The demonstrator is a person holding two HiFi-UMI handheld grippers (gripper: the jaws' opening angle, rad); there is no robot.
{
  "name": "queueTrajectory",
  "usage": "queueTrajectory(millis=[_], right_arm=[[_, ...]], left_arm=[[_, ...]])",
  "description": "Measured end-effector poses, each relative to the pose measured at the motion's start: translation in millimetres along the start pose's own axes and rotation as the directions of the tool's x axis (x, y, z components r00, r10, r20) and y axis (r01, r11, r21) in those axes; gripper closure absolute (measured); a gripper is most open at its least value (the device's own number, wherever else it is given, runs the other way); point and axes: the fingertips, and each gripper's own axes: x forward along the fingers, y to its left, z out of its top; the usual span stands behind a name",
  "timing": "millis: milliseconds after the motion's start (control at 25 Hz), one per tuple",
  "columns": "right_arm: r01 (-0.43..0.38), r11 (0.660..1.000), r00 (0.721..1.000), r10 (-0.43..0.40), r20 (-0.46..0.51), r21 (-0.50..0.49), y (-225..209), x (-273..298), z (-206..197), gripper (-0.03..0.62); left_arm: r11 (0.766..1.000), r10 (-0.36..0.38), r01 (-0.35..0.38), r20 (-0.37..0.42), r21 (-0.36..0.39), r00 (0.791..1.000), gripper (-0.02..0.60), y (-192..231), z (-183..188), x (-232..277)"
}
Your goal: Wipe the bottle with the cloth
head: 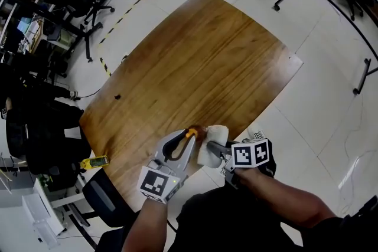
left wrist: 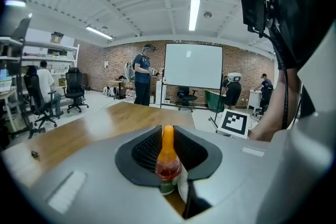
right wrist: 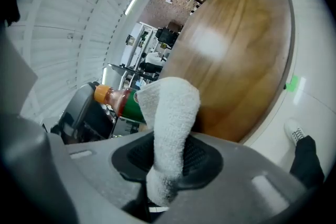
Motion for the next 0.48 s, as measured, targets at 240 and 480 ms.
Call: queueTrajectory(millis=[240,480], right_arm=[[0.033,0.995,0.999,-0.031,0.022,-0.097,0,-33,22,0.516],[-0.259,0.902,0.964,0.265,-0.032,-0.346,71,-77,78,0.516]], left_arm=[[1.0,-0.001,0.001,0.005,0.006,1.0,0.5,0,-7,3],[1.0,-0.001,0.001,0.032,0.005,0.999,0.502,-7,-3,7]])
